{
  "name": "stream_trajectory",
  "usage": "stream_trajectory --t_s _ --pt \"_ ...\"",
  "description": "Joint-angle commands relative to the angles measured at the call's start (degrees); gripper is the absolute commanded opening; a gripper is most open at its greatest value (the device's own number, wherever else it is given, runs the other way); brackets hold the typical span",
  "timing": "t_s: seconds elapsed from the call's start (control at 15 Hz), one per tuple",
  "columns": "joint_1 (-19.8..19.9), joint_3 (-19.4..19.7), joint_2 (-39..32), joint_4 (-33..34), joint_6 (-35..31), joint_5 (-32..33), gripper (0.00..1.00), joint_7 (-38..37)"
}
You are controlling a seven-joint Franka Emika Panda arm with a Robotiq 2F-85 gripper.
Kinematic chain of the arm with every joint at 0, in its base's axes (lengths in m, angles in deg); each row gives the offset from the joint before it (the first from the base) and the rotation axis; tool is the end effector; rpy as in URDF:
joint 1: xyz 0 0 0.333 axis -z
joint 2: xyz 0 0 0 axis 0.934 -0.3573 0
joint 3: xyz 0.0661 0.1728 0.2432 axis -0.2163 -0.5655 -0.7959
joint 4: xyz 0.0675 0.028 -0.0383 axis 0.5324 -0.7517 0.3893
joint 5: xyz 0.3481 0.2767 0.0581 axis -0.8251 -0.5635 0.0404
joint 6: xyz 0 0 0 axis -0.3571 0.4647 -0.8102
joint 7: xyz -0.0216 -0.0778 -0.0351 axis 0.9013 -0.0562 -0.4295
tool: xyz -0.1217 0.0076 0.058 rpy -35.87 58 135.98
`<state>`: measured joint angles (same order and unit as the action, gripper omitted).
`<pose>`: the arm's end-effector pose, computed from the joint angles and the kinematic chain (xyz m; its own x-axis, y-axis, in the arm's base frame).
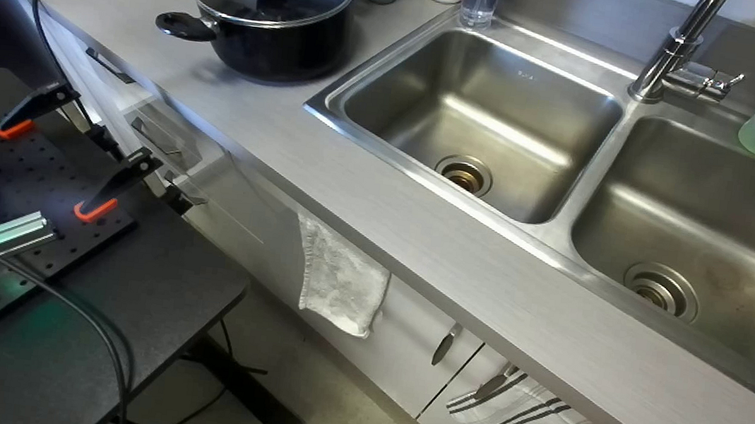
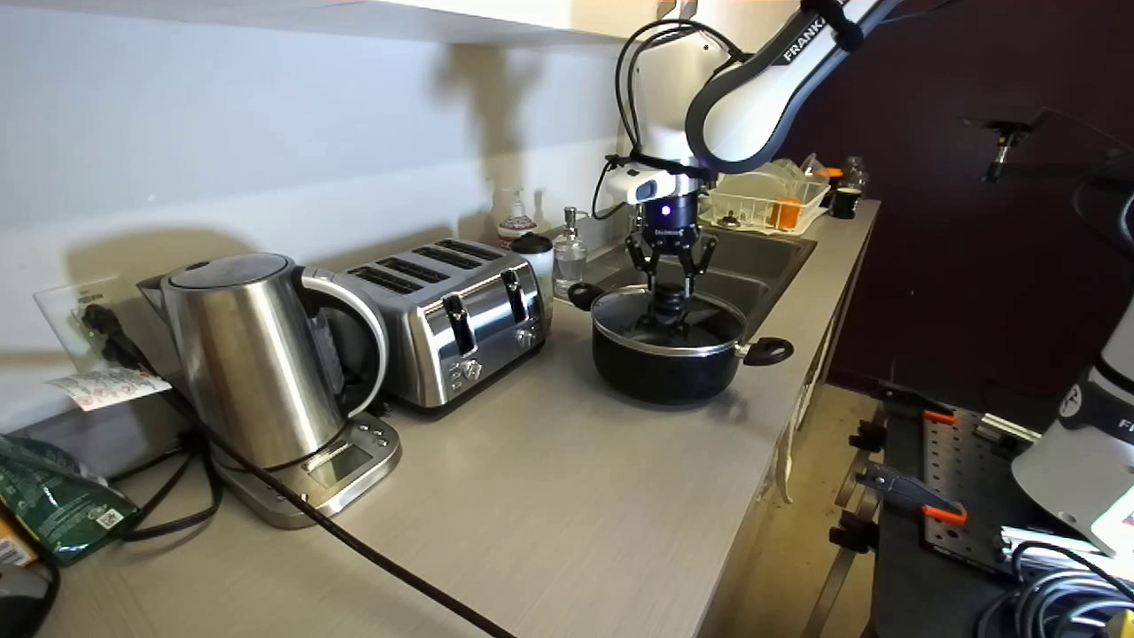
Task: Place the lid on the pot
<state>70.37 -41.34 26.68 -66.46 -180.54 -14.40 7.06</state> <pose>0.5713 -0.0071 0.2004 -0.2362 0.9542 -0.1838 0.9716 0.2296 -0.0569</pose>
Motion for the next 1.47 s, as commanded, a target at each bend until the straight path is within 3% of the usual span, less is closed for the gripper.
stream_trajectory --t_s 0.0,1.4 --pt "-0.13 -0.02 0.53 1.04 0.54 0.15 0.25 -1.04" --pt "0.42 1.08 0.31 1.64 1.02 1.03 0.25 -3.04"
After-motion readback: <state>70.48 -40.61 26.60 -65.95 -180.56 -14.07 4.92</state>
